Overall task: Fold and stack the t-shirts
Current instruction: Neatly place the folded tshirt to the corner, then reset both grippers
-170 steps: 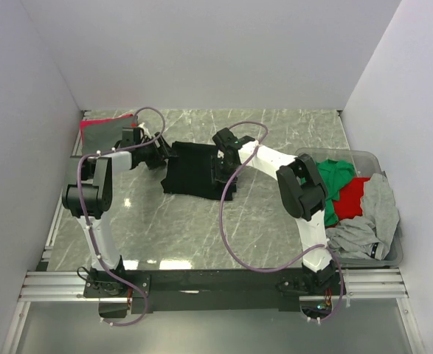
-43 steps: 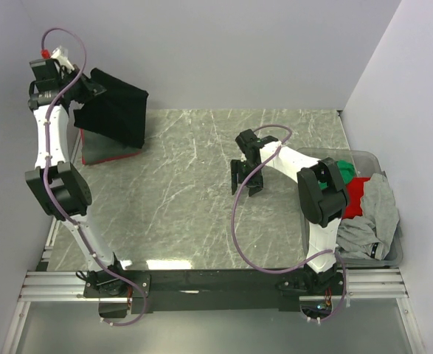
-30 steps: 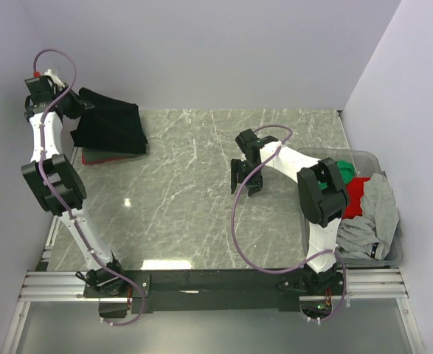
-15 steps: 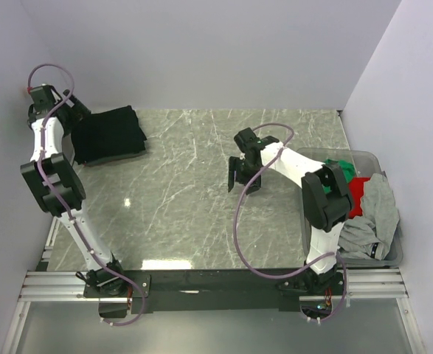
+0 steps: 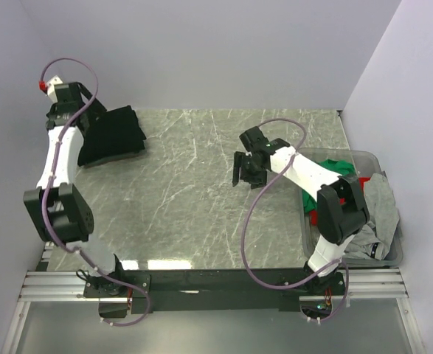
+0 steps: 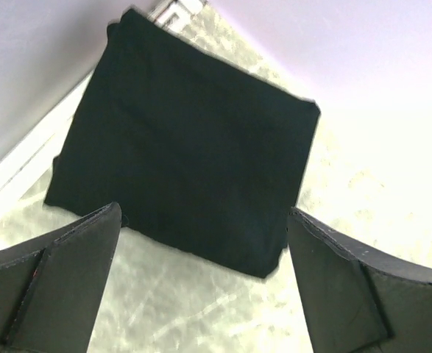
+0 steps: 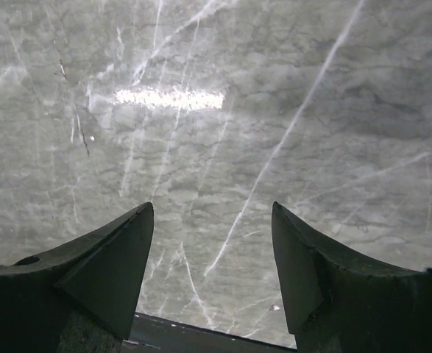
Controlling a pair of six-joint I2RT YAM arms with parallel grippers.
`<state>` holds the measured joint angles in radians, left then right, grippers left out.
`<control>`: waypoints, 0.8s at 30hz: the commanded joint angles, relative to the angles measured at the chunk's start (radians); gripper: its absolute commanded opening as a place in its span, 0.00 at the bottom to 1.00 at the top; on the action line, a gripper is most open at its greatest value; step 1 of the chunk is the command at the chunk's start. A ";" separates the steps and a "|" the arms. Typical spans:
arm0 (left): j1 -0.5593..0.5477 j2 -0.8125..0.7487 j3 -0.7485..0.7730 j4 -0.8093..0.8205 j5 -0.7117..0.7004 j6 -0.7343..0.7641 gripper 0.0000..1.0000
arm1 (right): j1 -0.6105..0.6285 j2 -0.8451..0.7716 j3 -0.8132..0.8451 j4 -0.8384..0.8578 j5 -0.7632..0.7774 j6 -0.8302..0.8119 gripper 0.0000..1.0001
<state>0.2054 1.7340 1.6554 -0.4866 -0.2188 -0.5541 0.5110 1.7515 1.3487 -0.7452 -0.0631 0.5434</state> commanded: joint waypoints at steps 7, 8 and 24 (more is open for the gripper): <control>-0.240 -0.281 -0.349 0.043 0.001 -0.067 0.99 | 0.006 -0.133 -0.060 0.102 0.092 0.004 0.72; -0.265 -0.303 -0.374 0.049 -0.001 -0.069 1.00 | 0.007 -0.141 -0.074 0.115 0.098 0.003 0.72; -0.618 -0.620 -0.683 0.138 -0.143 -0.064 0.99 | 0.007 -0.402 -0.318 0.270 0.233 0.047 0.72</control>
<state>-0.3962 1.1542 0.9958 -0.3996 -0.3229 -0.6136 0.5129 1.4097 1.0637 -0.5385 0.1116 0.5655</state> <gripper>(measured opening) 0.995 0.717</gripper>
